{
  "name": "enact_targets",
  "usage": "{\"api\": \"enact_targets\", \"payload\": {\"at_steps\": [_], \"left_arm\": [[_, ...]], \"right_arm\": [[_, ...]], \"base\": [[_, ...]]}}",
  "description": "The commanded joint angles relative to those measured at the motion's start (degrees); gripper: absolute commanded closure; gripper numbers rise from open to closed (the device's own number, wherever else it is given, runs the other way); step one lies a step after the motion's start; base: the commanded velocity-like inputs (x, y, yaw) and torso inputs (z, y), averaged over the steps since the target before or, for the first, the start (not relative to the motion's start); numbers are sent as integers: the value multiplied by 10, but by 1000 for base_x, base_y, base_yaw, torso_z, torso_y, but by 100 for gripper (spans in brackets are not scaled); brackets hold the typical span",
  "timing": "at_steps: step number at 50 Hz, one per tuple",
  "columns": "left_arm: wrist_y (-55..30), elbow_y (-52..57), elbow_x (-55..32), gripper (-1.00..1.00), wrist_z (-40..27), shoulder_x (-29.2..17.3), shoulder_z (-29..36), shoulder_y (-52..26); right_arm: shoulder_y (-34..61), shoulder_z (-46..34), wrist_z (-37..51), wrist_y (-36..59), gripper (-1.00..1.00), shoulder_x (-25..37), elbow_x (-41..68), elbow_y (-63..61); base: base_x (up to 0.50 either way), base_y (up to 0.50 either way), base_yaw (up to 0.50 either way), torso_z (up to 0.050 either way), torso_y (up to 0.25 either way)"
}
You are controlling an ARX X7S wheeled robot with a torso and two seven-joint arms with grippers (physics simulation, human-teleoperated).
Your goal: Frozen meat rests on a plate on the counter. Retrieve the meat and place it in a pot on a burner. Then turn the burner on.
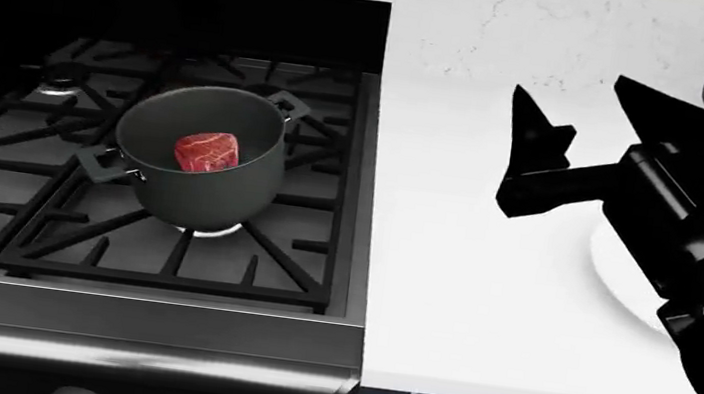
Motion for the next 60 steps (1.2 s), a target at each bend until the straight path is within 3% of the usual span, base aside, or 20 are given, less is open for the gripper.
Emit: {"api": "enact_targets", "payload": {"at_steps": [1, 10, 18, 26, 33, 50, 60], "left_arm": [[34, 147, 7, -100, 13, -34, -46, 7], [75, 252, 52, -100, 32, -59, -75, 41], [128, 321, 58, -100, 10, -65, -114, 155], [134, 325, 81, -100, 23, -69, -115, 168], [142, 324, 104, -100, 39, -66, -111, 181], [135, 356, 60, -100, 8, -78, -115, 184], [139, 365, 76, -100, 15, -78, -113, 199]], "right_arm": [[3, -4, -3, -6, -100, -2, -9, 0], [6, -7, 1, -10, -100, -9, -12, 7], [7, -6, 18, -3, -100, -6, 1, 2], [5, -7, 19, -8, -100, -8, -3, 3], [0, -4, 8, -17, -100, -5, -8, -1], [1, -15, 0, -20, -100, -1, -21, -6], [2, -16, 13, -17, -100, -7, -10, -1]], "base": [[0, 0, 0, 0, 0], [0, 0, 0, 0, 0], [-310, 171, 0, 0, 0], [-439, 232, 0, 0, 0], [0, 0, 0, 0, 0], [14, 489, 0, 0, 0], [0, 0, 0, 0, 0]]}}
